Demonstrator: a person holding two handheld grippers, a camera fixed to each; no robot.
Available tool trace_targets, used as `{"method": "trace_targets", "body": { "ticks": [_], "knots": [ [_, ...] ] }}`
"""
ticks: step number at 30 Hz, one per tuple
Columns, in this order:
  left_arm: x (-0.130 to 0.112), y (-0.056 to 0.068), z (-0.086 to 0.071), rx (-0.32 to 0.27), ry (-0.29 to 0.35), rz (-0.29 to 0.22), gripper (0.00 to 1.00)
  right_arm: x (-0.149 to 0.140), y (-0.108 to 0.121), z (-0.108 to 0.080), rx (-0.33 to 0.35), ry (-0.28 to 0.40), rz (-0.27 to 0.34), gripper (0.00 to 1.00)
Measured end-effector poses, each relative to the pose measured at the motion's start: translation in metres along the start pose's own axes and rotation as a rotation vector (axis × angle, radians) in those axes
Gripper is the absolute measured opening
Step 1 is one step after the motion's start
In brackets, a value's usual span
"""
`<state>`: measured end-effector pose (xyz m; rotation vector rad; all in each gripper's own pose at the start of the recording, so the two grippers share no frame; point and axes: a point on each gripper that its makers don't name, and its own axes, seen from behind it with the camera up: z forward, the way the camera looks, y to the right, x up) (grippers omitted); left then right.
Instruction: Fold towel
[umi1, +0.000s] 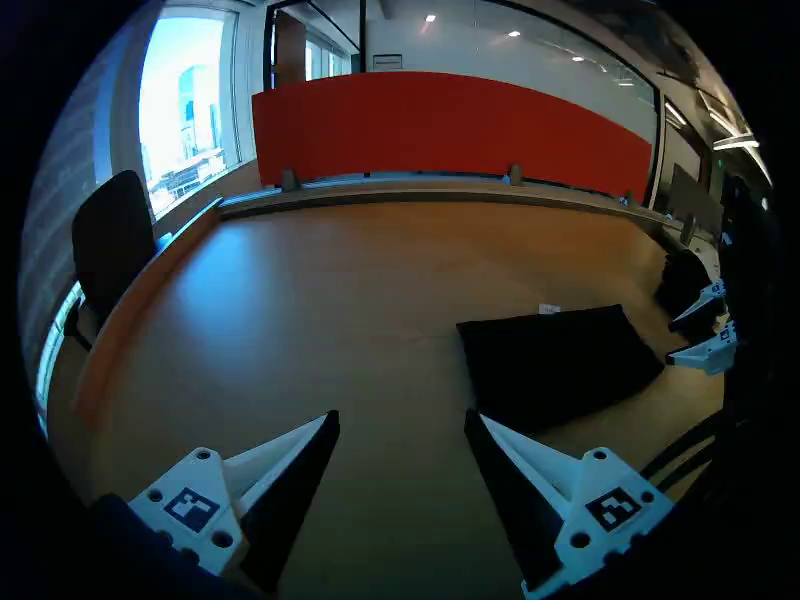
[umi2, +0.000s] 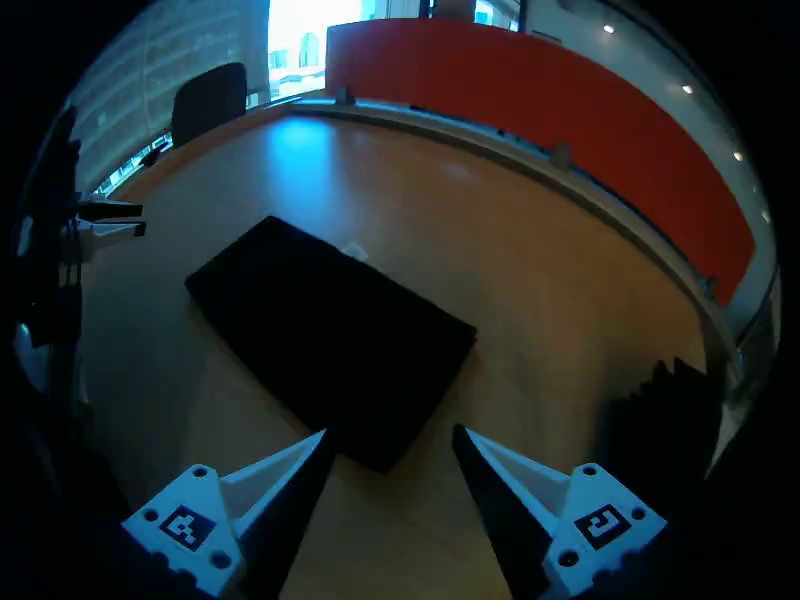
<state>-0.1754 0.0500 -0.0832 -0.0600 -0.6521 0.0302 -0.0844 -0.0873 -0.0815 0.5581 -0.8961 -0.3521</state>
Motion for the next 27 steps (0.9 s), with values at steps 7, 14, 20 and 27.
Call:
{"method": "trace_targets", "body": {
  "ticks": [7,14,20,27],
  "knots": [
    [-0.008,-0.01,-0.009,0.019,-0.002,-0.002,0.93,-0.015,-0.008,0.004,0.054,-0.053,-0.057,0.88],
    [-0.014,-0.018,-0.015,0.03,-0.008,-0.019,0.93,-0.025,-0.008,0.007,0.076,-0.092,-0.103,0.86],
    [-0.014,-0.021,-0.017,0.031,-0.006,-0.019,0.93,-0.031,-0.009,0.01,0.103,-0.116,-0.122,0.68],
    [-0.015,-0.019,-0.018,0.025,-0.008,-0.013,0.93,-0.033,-0.009,0.011,0.124,-0.136,-0.118,0.47]
  ]
}}
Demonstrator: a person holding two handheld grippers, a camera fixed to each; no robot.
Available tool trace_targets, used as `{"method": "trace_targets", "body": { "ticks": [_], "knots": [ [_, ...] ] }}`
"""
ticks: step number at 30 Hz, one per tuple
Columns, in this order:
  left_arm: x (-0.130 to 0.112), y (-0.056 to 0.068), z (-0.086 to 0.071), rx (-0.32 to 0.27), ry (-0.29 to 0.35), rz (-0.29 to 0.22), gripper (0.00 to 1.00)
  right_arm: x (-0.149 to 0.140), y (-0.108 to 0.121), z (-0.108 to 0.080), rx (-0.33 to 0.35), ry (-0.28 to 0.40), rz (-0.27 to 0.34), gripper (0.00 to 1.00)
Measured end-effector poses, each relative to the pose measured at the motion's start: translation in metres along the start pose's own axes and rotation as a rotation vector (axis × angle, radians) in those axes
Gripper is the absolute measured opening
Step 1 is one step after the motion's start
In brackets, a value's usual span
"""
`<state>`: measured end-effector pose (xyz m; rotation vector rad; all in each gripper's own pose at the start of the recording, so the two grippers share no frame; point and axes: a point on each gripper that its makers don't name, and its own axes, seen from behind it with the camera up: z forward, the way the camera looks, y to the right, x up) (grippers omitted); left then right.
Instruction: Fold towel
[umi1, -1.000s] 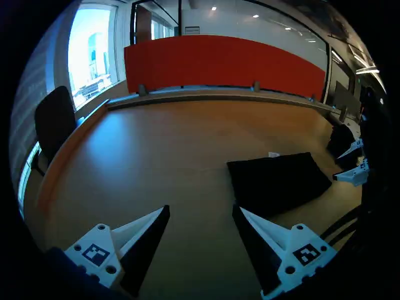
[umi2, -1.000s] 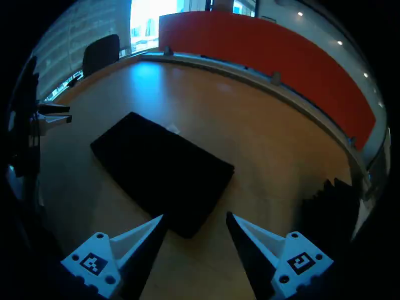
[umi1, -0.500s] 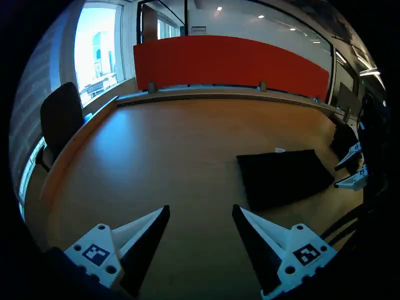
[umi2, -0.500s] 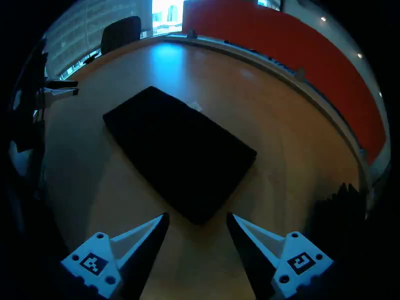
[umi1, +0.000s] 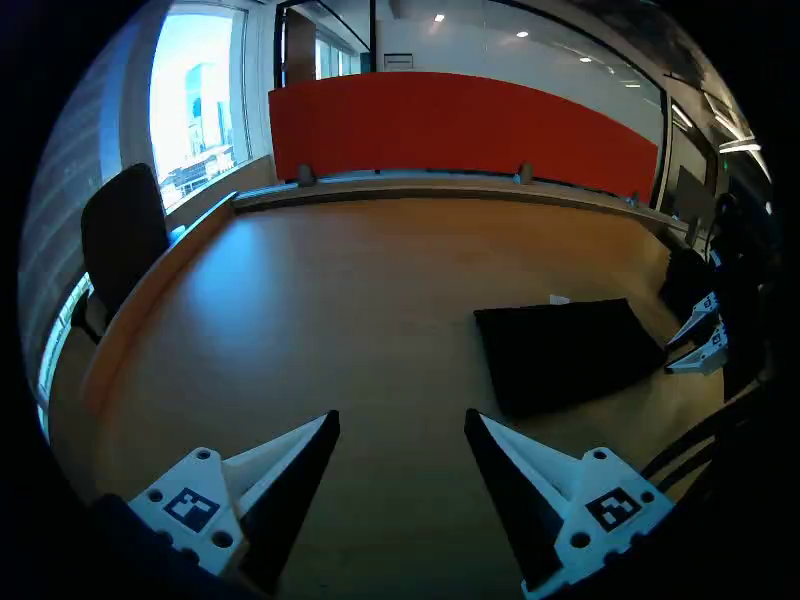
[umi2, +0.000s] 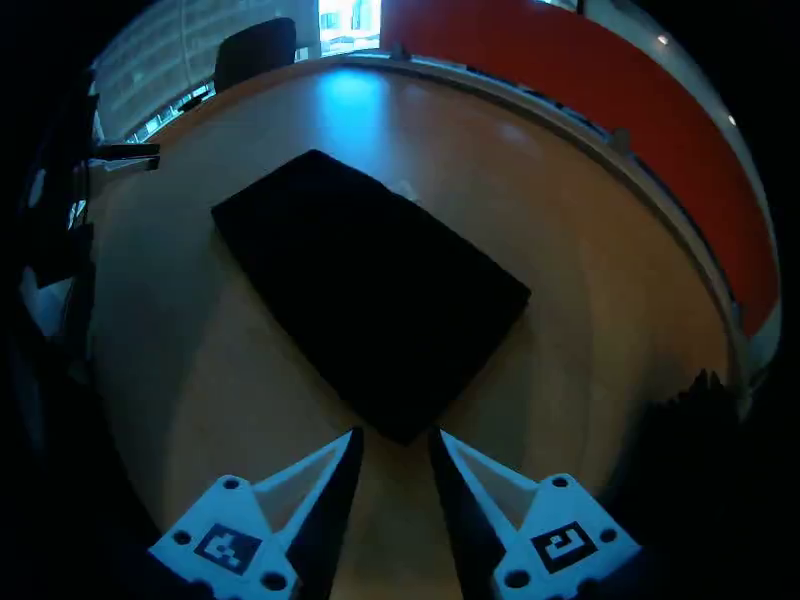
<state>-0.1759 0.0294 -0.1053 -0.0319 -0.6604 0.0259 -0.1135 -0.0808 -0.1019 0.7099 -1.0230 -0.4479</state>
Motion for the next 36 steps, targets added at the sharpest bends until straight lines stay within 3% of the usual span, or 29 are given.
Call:
{"method": "trace_targets", "body": {
  "ticks": [5,19,29,36],
  "knots": [
    [-0.001,0.0,0.0,0.001,-0.003,0.003,0.93,-0.002,0.0,0.001,0.01,-0.01,-0.01,0.44],
    [-0.001,0.0,0.001,0.0,-0.004,-0.001,0.93,-0.001,0.004,0.001,0.004,-0.022,-0.044,0.05],
    [-0.003,-0.001,0.0,-0.004,-0.006,-0.003,0.93,0.011,0.003,-0.001,-0.003,0.01,-0.047,0.05],
    [0.0,-0.005,-0.001,-0.001,-0.001,-0.011,0.93,0.035,0.002,-0.01,-0.022,0.056,-0.093,0.05]
  ]
}}
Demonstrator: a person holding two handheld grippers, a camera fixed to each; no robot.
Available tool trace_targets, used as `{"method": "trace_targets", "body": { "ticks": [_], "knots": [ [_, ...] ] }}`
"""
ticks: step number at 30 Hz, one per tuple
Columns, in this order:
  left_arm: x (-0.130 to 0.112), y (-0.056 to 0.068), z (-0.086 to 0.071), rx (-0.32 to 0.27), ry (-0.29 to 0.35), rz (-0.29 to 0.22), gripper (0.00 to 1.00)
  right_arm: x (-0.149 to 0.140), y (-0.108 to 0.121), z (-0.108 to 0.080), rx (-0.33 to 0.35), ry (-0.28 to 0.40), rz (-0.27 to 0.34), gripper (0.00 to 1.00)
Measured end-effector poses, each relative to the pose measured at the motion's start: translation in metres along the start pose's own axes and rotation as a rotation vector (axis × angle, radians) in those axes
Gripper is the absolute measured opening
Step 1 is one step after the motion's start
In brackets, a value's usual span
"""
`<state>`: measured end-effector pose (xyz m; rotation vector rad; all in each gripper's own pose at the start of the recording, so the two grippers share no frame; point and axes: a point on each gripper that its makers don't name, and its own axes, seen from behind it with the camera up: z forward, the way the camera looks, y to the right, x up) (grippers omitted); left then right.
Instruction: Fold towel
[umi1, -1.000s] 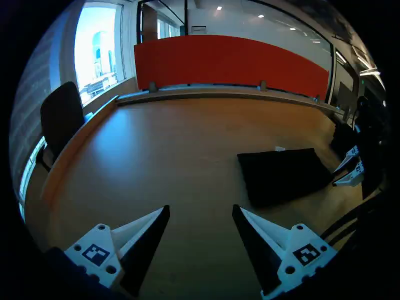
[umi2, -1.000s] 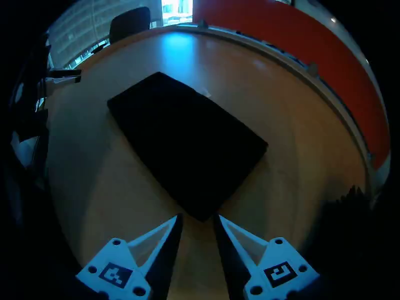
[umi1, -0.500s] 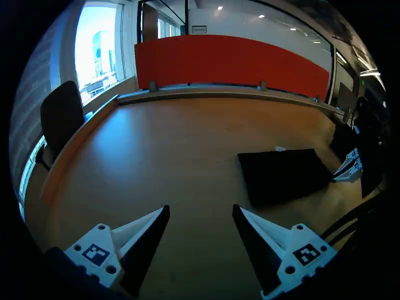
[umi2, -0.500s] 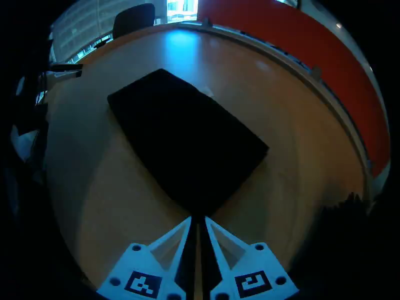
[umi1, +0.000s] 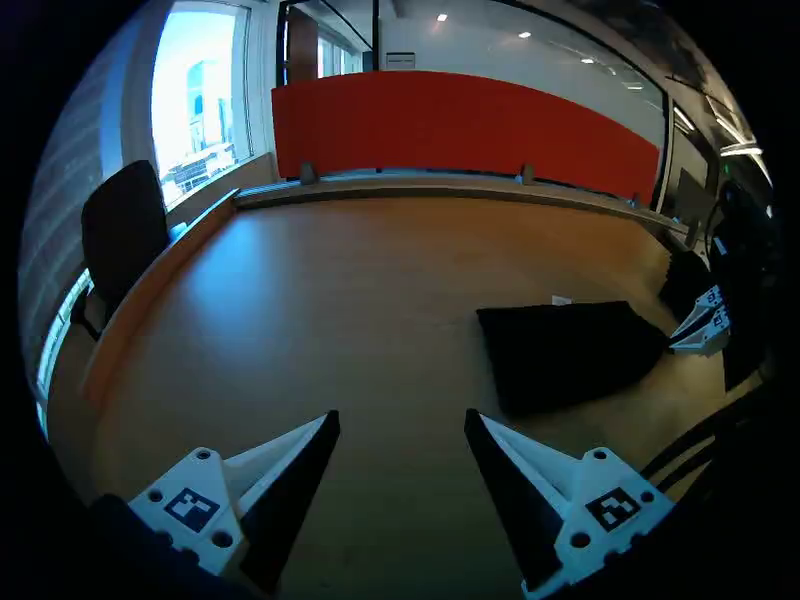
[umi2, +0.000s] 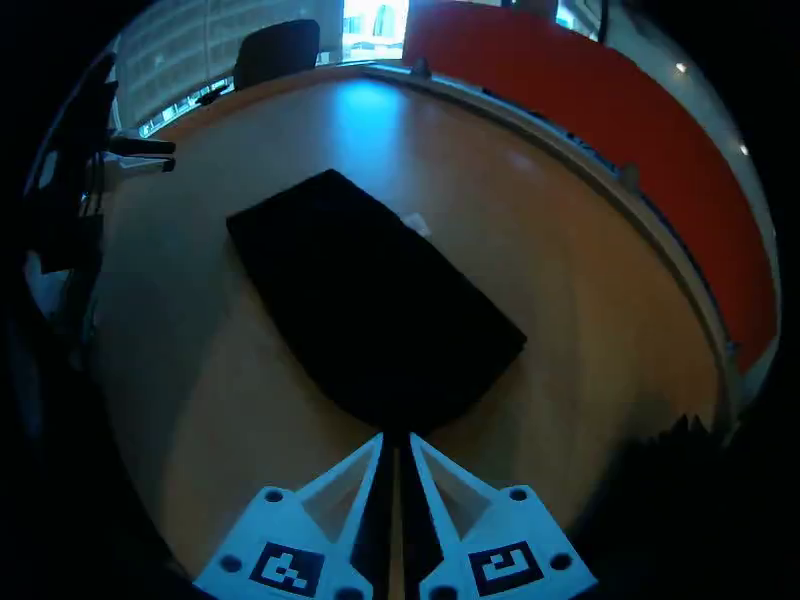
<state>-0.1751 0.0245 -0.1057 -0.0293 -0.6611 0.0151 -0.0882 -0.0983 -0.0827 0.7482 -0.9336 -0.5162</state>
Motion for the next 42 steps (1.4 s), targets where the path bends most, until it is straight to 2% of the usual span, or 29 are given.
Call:
{"method": "trace_targets", "body": {
  "ticks": [11,21,29,42],
  "knots": [
    [-0.003,-0.003,-0.001,0.004,-0.002,-0.005,0.93,0.062,-0.002,-0.014,-0.019,0.106,-0.077,0.05],
    [-0.005,-0.005,-0.003,0.009,-0.003,-0.013,0.93,0.115,-0.009,-0.027,-0.006,0.202,-0.146,0.05],
    [-0.004,-0.007,-0.005,0.012,-0.001,-0.021,0.93,0.127,-0.008,-0.026,-0.003,0.204,-0.189,0.06],
    [-0.005,-0.012,-0.006,0.013,-0.001,-0.034,0.93,0.149,-0.004,-0.02,0.004,0.207,-0.223,0.06]
  ]
}}
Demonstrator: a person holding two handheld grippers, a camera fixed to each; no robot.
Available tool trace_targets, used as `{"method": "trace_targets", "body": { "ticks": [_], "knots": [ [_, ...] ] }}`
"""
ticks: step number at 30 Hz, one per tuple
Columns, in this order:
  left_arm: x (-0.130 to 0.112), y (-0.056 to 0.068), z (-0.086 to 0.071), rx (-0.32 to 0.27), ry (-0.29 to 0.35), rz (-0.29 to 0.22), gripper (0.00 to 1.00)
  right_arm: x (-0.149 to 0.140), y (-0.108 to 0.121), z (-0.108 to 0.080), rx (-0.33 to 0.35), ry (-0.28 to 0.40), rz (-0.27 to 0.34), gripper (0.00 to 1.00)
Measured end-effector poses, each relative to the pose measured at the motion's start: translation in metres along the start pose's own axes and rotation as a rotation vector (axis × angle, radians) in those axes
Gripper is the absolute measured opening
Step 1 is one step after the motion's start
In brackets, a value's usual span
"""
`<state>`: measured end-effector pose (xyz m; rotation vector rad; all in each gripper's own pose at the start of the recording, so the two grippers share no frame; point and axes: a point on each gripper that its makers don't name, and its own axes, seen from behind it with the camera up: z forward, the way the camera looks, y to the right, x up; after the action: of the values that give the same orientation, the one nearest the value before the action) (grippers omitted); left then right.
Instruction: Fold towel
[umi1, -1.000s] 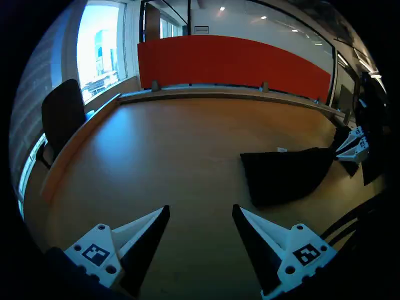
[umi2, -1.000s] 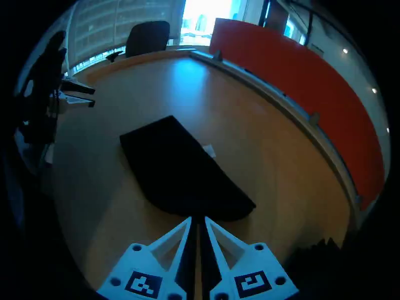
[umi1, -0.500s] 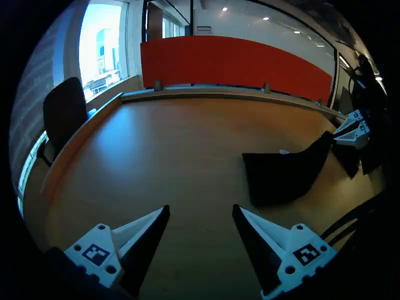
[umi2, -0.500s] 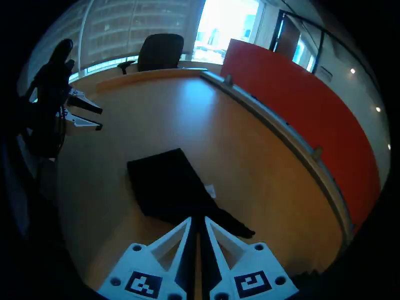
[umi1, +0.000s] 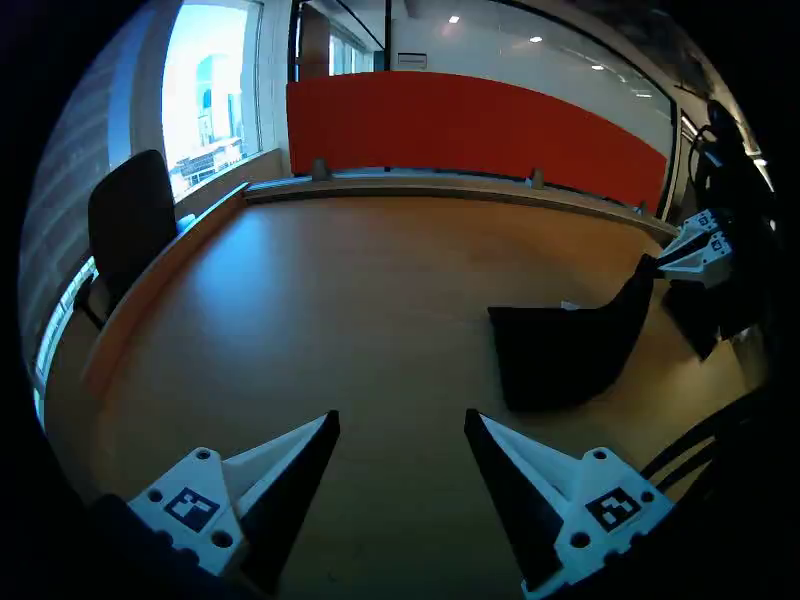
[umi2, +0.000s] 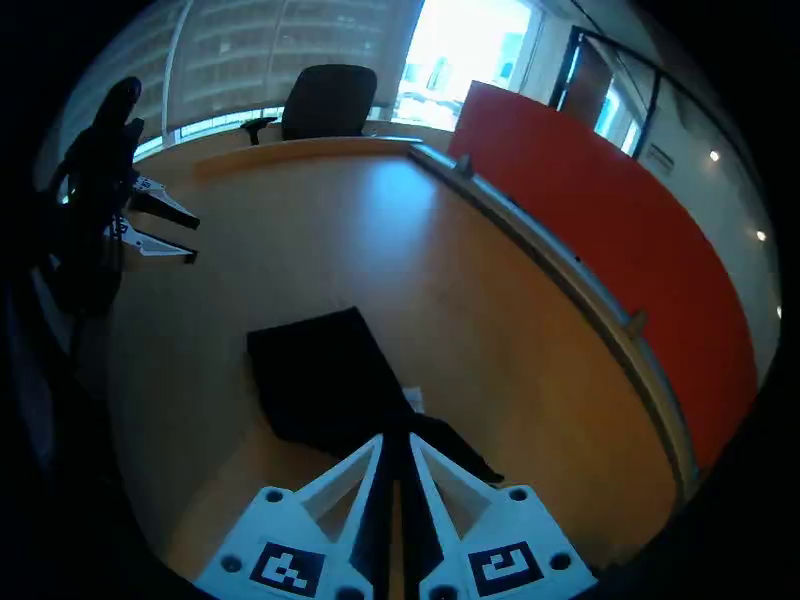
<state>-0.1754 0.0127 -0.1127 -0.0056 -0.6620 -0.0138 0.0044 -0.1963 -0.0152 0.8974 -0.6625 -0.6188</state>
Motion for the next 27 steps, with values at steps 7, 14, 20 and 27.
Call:
{"method": "trace_targets", "body": {
  "ticks": [7,14,20,27],
  "knots": [
    [0.0,-0.003,-0.001,0.002,0.002,-0.012,0.93,0.017,-0.013,0.014,0.038,0.01,-0.026,0.06],
    [-0.001,-0.007,-0.005,0.005,0.005,-0.023,0.93,0.036,-0.034,0.038,0.091,0.02,-0.04,0.06],
    [-0.002,-0.008,-0.007,0.005,0.008,-0.028,0.93,0.049,-0.062,0.064,0.148,0.023,-0.025,0.06],
    [-0.005,-0.008,-0.01,0.004,0.008,-0.027,0.93,0.048,-0.105,0.101,0.231,-0.005,-0.005,0.06]
  ]
}}
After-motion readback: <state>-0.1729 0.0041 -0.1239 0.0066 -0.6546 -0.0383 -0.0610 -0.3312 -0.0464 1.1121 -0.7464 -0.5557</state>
